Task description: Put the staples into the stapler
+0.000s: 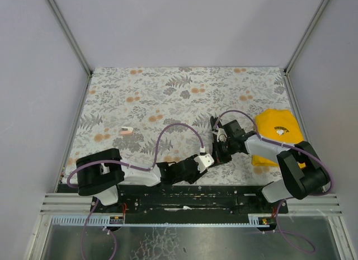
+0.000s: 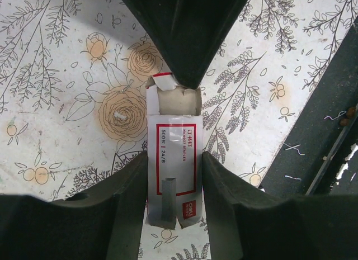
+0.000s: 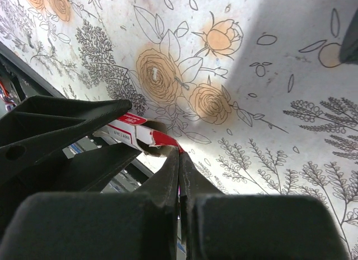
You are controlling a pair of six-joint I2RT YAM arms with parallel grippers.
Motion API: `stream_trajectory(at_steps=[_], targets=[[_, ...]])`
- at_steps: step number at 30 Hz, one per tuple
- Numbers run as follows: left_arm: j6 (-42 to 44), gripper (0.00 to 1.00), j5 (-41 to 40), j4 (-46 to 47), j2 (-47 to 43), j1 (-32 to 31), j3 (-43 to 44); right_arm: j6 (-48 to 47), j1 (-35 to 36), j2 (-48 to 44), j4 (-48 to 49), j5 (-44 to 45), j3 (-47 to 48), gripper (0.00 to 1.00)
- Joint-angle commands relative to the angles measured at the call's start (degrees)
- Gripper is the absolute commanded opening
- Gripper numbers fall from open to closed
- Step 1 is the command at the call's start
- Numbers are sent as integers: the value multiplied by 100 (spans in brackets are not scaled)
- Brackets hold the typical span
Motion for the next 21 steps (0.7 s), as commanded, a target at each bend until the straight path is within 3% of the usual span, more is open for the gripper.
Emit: stream_trajectory(at_steps=[1,21], targets=[[162,39,-132,-351,103,-61,-8,-25,-98,-201,-105,197,3,0],[289,40,-331,-599,64,-57,2,-174,-333,-285,-517,623,20,0]])
